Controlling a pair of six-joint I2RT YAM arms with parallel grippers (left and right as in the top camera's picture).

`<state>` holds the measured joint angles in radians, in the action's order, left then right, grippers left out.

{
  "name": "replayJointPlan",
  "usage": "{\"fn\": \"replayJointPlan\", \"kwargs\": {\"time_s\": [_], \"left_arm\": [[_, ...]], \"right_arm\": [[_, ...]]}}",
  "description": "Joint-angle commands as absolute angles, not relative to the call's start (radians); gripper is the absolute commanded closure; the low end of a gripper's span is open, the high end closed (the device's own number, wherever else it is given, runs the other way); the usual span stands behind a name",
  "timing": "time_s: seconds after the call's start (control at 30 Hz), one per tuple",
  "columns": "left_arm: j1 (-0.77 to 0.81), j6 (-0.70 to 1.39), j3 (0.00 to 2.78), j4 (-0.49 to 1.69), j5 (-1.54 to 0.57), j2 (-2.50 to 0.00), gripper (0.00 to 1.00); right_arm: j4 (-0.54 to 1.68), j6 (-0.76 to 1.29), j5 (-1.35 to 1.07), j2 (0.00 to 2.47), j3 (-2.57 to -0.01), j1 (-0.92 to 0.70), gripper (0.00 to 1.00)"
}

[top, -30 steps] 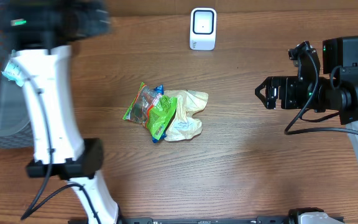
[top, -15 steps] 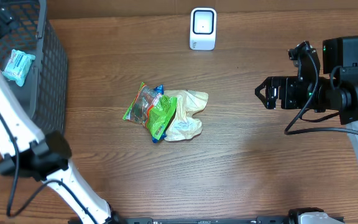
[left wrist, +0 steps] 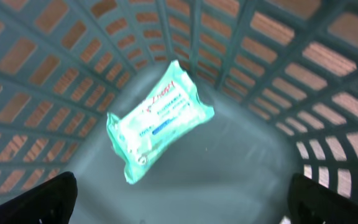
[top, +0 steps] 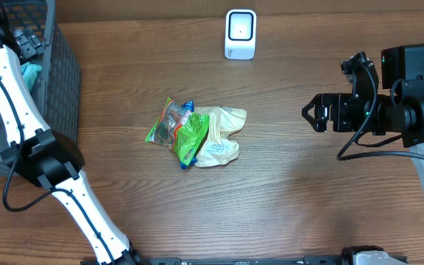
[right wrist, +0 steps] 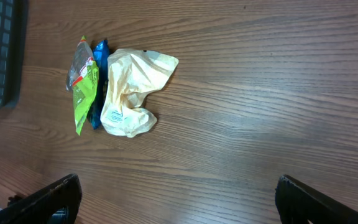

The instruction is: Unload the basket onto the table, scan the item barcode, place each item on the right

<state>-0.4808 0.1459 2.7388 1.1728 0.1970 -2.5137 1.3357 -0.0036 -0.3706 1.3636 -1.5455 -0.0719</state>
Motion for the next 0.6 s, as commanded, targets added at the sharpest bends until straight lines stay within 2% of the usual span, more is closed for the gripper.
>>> {"fn": "replayJointPlan", "kwargs": {"time_s": [0.0, 0.57], "left_arm": [[-0.495, 0.138, 2.742, 1.143, 0.213, -2.547, 0.0], [-0.593, 0.125, 2.725, 1.05, 0.173, -2.664, 0.0]], "right_arm": [[1.334, -0.004, -0.384, 1.351, -1.571, -0.068, 0.0], [1.323, -0.004, -0.406, 1.351, -1.571, -0.068, 0.0]]}}
